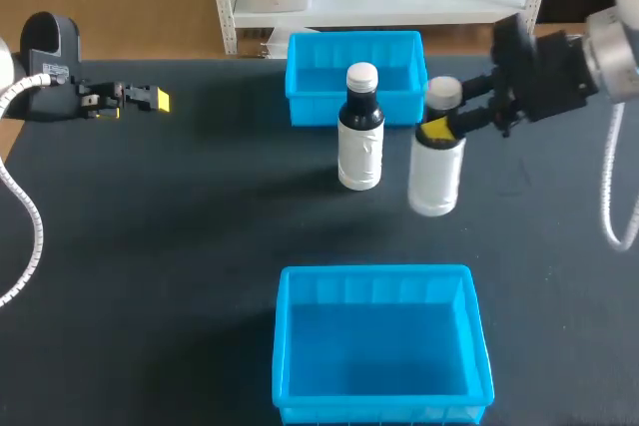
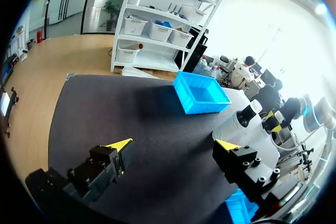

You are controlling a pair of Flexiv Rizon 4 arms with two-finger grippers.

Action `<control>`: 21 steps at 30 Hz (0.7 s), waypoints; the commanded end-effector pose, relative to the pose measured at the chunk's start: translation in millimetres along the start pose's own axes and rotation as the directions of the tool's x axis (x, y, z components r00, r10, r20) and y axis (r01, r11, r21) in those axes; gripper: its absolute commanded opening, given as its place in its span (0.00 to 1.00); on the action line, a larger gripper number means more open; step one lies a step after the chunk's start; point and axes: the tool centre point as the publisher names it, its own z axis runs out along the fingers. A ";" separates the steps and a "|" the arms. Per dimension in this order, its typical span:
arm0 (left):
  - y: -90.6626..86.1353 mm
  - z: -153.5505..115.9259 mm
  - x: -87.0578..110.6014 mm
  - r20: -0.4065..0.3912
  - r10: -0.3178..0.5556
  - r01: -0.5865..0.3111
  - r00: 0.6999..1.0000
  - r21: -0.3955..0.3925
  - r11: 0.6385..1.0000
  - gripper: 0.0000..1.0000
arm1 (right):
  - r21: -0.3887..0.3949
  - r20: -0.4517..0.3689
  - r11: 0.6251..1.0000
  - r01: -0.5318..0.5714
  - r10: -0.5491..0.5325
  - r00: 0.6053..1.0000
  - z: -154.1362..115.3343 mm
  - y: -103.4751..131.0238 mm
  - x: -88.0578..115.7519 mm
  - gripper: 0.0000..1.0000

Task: Pick up the bottle, and place it in the far bin if it is heavy, or in the near bin if it is light.

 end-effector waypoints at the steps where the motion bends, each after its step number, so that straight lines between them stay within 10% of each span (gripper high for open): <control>1: 0.0 0.0 0.0 0.000 0.000 0.000 1.000 0.000 1.000 1.00 | 0.035 -0.008 0.999 -0.006 0.006 1.000 -29.5 3.5 3.0 0.00; 21: 0.0 0.0 0.0 0.000 0.000 0.000 1.000 0.000 1.000 1.00 | 0.024 -0.007 1.000 0.012 -0.011 1.000 -93.8 29.8 -27.2 0.00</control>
